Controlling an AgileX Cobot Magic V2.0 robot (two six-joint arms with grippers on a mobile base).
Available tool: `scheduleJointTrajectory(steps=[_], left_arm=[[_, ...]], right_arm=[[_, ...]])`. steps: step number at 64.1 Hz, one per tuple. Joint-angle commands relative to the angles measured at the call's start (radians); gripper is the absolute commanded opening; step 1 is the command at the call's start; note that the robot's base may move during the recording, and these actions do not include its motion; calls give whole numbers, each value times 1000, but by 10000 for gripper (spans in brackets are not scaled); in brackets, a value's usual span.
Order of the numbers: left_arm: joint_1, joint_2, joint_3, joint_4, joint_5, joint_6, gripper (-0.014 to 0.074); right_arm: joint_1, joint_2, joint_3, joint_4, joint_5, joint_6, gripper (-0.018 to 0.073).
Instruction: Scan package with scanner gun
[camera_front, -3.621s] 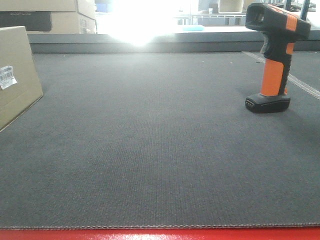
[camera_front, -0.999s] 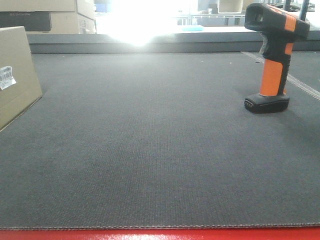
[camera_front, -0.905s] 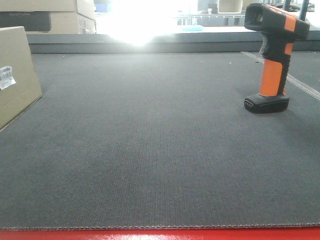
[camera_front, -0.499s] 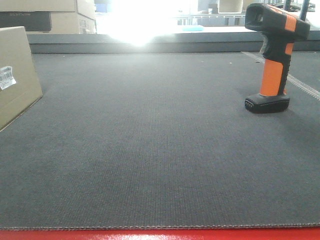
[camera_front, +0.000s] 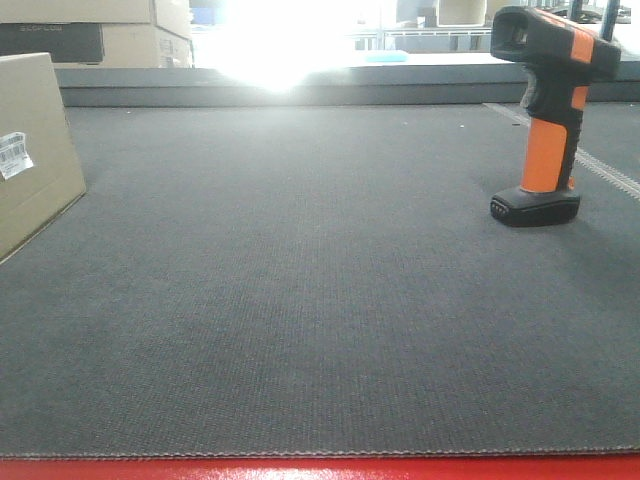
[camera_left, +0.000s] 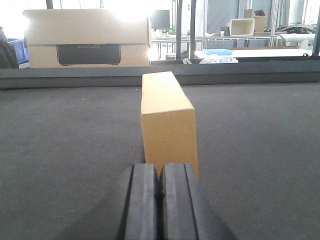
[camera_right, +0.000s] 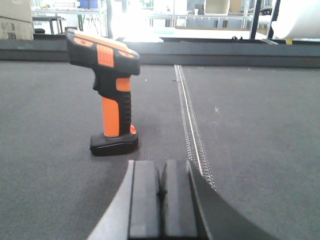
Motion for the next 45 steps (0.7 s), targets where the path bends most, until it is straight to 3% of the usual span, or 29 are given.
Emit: scheduleJointTrajectory(steps=[1, 45], left_arm=[[5, -5, -1, -5, -18, -3, -111], [5, -5, -1, -5, -18, -3, -111]], right_arm=[[-2, -7, 2, -5, 7, -2, -165], [-2, -7, 2, -7, -24, -2, -165]])
